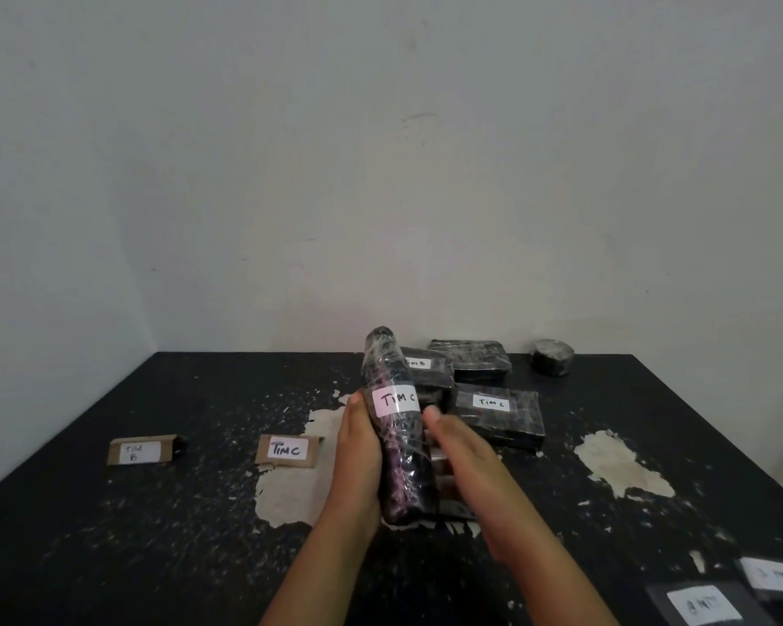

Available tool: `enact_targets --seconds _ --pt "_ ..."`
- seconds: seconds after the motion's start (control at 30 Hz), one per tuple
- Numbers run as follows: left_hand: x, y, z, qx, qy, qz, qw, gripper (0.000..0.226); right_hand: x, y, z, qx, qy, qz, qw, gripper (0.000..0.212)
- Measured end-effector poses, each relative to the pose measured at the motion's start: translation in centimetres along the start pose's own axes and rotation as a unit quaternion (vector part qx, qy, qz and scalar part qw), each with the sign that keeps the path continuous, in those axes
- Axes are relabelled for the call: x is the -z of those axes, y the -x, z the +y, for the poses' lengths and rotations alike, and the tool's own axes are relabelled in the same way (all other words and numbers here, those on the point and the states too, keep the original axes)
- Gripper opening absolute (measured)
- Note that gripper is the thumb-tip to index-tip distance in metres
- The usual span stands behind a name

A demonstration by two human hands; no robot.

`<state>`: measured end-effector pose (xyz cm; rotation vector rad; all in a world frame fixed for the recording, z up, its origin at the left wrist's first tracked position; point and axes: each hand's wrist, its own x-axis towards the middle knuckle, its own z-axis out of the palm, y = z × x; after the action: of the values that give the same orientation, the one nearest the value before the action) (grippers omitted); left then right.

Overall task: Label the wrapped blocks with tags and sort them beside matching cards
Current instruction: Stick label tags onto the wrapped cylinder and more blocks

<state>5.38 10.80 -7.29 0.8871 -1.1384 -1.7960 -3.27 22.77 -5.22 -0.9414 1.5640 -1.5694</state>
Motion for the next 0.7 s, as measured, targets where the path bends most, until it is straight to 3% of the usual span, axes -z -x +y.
enact_targets --seconds 0.13,0.37,0.43,0.5,0.57,0.7 --pt "-0.4 -2.0 0.6 -0.013 -0.027 0.014 0.999 0.048 0.4 -1.9 1.3 0.016 0.092 -0.037 0.995 0.054" --pt "-1.9 -8.1 0.9 -0.064 -0.228 -0.036 0.971 0.038 2.9 -7.5 2.0 0.017 0.097 0.083 0.992 0.063" --pt "-2.3 -10.7 -0.1 -0.128 -0.385 -0.028 0.914 0.037 4.3 -9.4 2.1 0.036 0.113 0.13 0.984 0.062" --pt "-3.0 -12.4 -1.0 -0.218 -0.539 -0.01 0.813 0.041 6.1 -11.2 2.1 0.055 0.156 0.189 0.968 0.065" --pt "-3.7 -13.6 -1.5 -0.292 -0.613 -0.022 0.734 0.054 7.9 -12.8 2.4 0.055 0.224 0.228 0.946 0.068" --pt "-5.0 -15.7 -2.0 -0.283 -0.693 -0.079 0.658 0.064 10.8 -15.0 3.4 0.038 0.321 0.246 0.914 0.072"
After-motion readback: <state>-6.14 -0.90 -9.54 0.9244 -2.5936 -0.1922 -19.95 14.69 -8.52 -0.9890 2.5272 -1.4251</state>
